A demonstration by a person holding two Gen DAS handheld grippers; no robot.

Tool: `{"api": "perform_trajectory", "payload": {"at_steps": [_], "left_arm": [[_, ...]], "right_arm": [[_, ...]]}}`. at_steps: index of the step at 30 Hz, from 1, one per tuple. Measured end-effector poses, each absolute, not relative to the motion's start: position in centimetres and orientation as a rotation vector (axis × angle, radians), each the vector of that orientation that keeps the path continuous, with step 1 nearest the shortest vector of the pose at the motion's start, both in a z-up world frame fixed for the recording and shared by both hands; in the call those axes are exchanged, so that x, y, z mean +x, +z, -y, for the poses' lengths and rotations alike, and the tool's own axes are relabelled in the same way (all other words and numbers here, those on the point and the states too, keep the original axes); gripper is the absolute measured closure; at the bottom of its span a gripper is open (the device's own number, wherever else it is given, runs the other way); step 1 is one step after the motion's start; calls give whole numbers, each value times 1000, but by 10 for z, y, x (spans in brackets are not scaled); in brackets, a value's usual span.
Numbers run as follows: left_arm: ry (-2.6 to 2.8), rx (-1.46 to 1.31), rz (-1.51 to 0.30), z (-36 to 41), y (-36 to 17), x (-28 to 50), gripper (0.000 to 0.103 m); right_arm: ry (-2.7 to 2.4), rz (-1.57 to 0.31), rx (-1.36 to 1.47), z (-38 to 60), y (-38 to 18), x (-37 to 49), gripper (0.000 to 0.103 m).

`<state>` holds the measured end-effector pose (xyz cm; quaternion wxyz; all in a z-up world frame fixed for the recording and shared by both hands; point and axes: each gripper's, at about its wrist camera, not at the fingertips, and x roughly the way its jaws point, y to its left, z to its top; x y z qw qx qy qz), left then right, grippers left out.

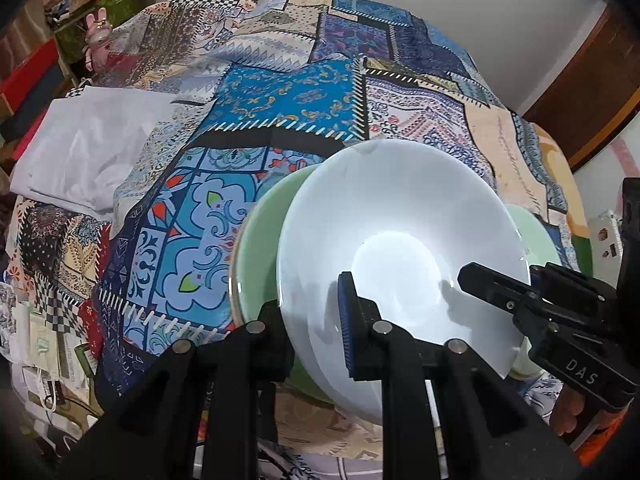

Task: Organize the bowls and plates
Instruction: 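Carry the white spotted bowl over the mint green bowl and lower it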

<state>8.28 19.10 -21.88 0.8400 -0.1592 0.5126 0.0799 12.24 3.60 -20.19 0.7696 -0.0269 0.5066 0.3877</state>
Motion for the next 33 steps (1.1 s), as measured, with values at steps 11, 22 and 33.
{"api": "perform_trajectory", "payload": {"at_steps": [11, 22, 33], "left_arm": [[181, -346, -1089, -197, -221, 85, 85], [207, -342, -1113, -198, -212, 88, 79], [200, -384, -1068, -202, -198, 83, 62]], "right_arm": [[852, -1101, -78, -36, -202, 124, 81], [834, -1074, -94, -30, -199, 124, 79], [828, -1056, -79, -16, -193, 125, 71]]}}
